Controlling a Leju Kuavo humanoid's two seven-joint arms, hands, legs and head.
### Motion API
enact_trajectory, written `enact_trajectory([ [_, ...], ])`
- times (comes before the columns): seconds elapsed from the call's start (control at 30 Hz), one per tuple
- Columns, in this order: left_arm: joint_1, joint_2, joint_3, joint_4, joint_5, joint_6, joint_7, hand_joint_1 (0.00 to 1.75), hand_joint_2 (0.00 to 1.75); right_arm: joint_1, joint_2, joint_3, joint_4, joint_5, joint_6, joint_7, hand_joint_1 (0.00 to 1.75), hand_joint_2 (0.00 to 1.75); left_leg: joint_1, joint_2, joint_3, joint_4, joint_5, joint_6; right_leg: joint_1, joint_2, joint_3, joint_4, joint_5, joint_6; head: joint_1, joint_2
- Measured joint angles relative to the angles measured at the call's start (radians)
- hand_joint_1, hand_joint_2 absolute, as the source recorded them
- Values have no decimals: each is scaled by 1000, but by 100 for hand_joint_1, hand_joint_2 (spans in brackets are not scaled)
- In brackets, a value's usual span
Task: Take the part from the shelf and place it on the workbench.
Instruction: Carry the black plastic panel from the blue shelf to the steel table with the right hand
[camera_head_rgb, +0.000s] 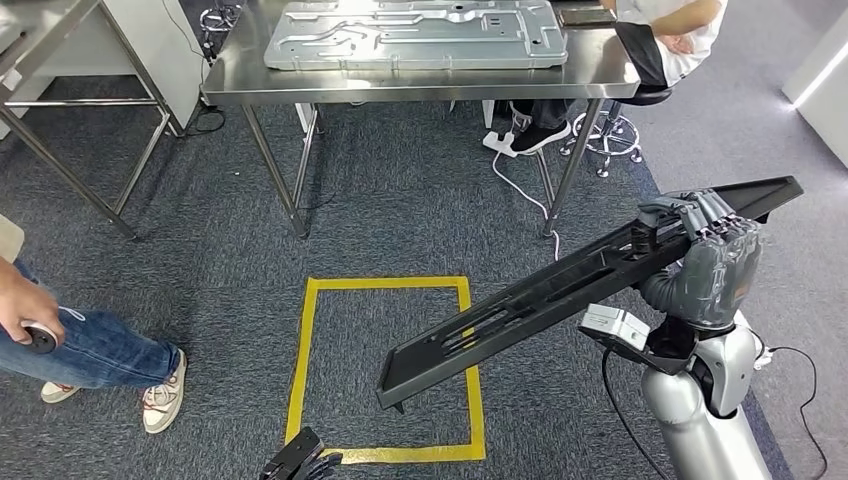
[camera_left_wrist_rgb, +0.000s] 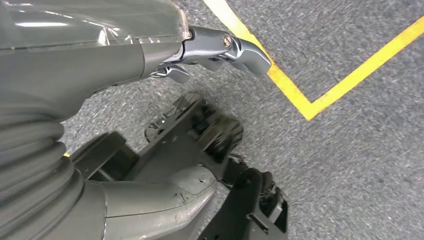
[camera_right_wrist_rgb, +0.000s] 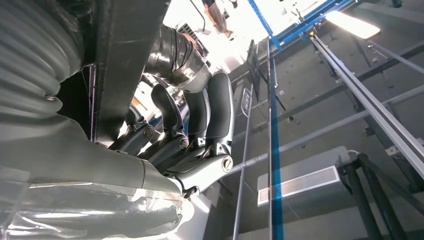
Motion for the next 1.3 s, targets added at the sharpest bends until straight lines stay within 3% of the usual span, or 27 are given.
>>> enact_trajectory([
  [0.03, 2, 0, 0, 0, 0, 0, 0, 0, 175, 1, 0, 0, 0, 0, 0, 0, 175, 175, 3, 0, -10, 5, 10, -4, 0, 0, 1, 0, -2, 0, 0, 0],
  [0.07, 2, 0, 0, 0, 0, 0, 0, 0, 175, 1, 0, 0, 0, 0, 0, 1, 175, 175, 7, 1, -2, -28, 39, -6, 0, 1, 4, 1, -4, 1, 0, 0],
  [0.13, 1, 0, 0, 0, 0, 0, 0, 0, 175, 1, 0, 0, 0, 0, 0, 1, 175, 175, 10, 2, 49, -158, 117, -6, 0, 2, 11, 1, -9, 6, 0, 0],
  [0.17, 0, 0, 1, 0, 1, -1, 0, 0, 175, 1, 0, 0, 0, 0, 0, 1, 175, 175, 8, 2, 71, -215, 135, -2, 0, 2, 13, 1, -11, 10, 0, 0],
  [0.2, 0, 0, 1, 0, 1, -2, 0, 0, 175, 1, 0, 0, 0, 0, 0, 1, 175, 175, 6, 3, 84, -248, 146, 3, 0, 2, 13, 2, -13, 15, 0, 0],
  [0.33, 3, 0, 1, 0, 1, -10, -1, 0, 175, 4, -1, -1, 0, 0, 0, 1, 175, 175, 2, 1, 100, -275, 153, 28, -2, 1, 12, 7, -24, 39, 0, 0],
  [0.4, 0, 0, 1, 0, 1, -13, -4, 0, 175, 4, -1, -2, 0, -2, 0, 1, 175, 175, 4, 2, 110, -287, 156, 41, -3, 1, -22, 76, -62, 44, 1, 0],
  [0.47, -1, 1, 1, 0, 1, -16, -6, 0, 175, 8, -2, -3, 0, -3, 0, 1, 175, 175, 0, 2, 112, -287, 151, 50, -4, 2, -95, 207, -114, 47, 0, 0],
  [0.5, 0, 1, 1, 0, 1, -18, -6, 0, 175, 11, -2, -3, 0, -3, 0, 1, 175, 175, -1, 2, 113, -285, 148, 51, -5, 1, -127, 257, -124, 48, 0, 0],
  [0.53, 2, 1, 0, 0, 0, -19, -6, 0, 175, 14, -2, -3, 0, -3, 0, 1, 175, 175, -2, 1, 115, -283, 145, 51, -5, 1, -142, 274, -115, 50, 0, 0],
  [0.57, 3, 1, 0, 0, 0, -19, -7, 0, 175, 16, -2, -4, 0, -3, 0, 1, 175, 175, -2, 0, 118, -281, 140, 50, -5, 1, -138, 252, -87, 50, 0, 0],
  [0.63, 5, 0, 0, 0, 0, -20, -9, 0, 175, 17, -2, -4, 0, -3, 0, 0, 175, 175, -2, -1, 125, -272, 127, 45, -6, 1, -85, 132, -16, 47, 1, 0],
  [0.7, 6, 0, 0, 0, 1, -19, -13, 0, 175, 23, -1, -4, -3, -5, 0, -2, 175, 175, -5, -2, 129, -263, 114, 35, -2, 2, -39, 38, 12, 42, 0, 0],
  [0.77, 10, 0, 0, 0, 1, -17, -16, 0, 175, 39, -1, -4, -8, -9, 0, -4, 175, 175, -7, -3, 132, -263, 108, 24, 2, 3, -28, 19, 3, 33, 0, 0],
  [0.87, 14, 0, 0, 0, 0, -12, -18, 0, 175, 66, -1, -4, -15, -23, 0, -8, 175, 175, -5, -1, 126, -237, 83, 8, -4, 3, -14, 10, -3, 16, 0, 0],
  [0.9, 14, 0, 0, 0, 1, -10, -18, 0, 175, 70, -1, -5, -16, -28, 0, -10, 175, 175, -4, 0, 107, -195, 62, 4, -6, 2, -7, 7, -5, 11, 0, 0],
  [0.97, 17, 0, 0, 0, 1, -7, -18, 0, 175, 76, 0, -6, -16, -38, 0, -13, 175, 175, 1, 1, 38, -68, 15, -4, -4, 1, 3, 6, -14, 3, 0, 0],
  [1.0, 19, 0, 0, 0, 1, -7, -18, 0, 175, 80, 0, -7, -16, -40, 0, -14, 175, 175, 3, 1, 3, -14, 5, -6, -3, 1, 8, 6, -18, 1, 0, 0],
  [1.03, 22, 0, 0, 0, 1, -7, -18, 0, 175, 84, 0, -8, -16, -42, 0, -14, 175, 175, 5, 1, -19, 10, 13, -8, -2, 2, 14, 7, -24, 1, -1, 0],
  [1.07, 25, 0, 0, 0, 1, -6, -18, 0, 175, 87, 0, -10, -16, -43, 0, -14, 175, 175, 6, 1, -23, -2, 40, -8, -2, 3, 21, 7, -30, 2, -1, 0],
  [1.17, 26, 1, 0, 0, 5, -4, -17, 0, 175, 90, 0, -18, -18, -55, -1, -16, 175, 175, 3, 1, 40, -175, 154, 4, -1, 4, 47, 7, -49, 10, 0, 0],
  [1.23, 26, 1, 0, 0, 8, -3, -17, 0, 175, 91, 0, -27, -20, -60, -2, -19, 175, 175, -3, 1, 69, -239, 164, 15, 0, 5, 51, 6, -57, 20, 0, 0],
  [1.3, 27, 1, 0, 0, 10, -3, -17, 0, 175, 94, 0, -31, -22, -61, -3, -22, 175, 175, -6, 1, 78, -254, 152, 24, 0, 5, 53, 1, -60, 31, 0, 0],
])
